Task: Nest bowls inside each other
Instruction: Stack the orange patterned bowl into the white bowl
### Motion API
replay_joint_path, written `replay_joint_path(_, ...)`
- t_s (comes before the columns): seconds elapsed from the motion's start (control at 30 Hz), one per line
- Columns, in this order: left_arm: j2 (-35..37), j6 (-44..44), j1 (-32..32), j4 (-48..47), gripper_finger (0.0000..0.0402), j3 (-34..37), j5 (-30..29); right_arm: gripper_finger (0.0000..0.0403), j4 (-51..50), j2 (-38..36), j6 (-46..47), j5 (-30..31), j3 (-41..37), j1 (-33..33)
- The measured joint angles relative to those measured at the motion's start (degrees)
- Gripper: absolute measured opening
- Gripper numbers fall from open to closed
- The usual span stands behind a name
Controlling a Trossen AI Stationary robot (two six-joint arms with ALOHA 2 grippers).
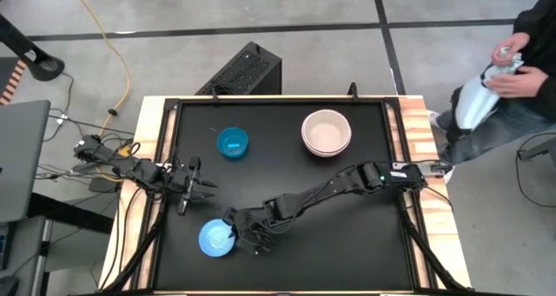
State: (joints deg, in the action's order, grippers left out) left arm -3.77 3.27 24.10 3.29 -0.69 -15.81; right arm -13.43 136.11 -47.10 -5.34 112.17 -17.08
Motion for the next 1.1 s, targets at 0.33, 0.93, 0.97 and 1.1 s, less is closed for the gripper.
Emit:
replay_joint_path(0.33, -0.41, -0.02, 0.01, 0.02, 0.0118, 0.0, 0.12, 0.0122, 3.53, 4.71, -5.51, 0.31, 0.1, -0.53)
replay_joint_path(0.93, -0.35, -0.02, -0.01, 0.02, 0.0118, 0.0, 0.04, 0.0009, -36.4, 4.32, 9.73, -0.81, 22.58, -0.39)
replay_joint_path(0.97, -0.35, -0.02, -0.01, 0.02, 0.0118, 0.0, 0.04, 0.0009, -40.05, 3.51, 11.11, -0.83, 22.95, -0.16)
replay_joint_path(1.1, -0.33, 0.0, 0.01, 0.0, 0.0118, 0.0, 0.04, 0.0009, -48.23, -3.88, 17.1, -1.6, 17.28, 1.62)
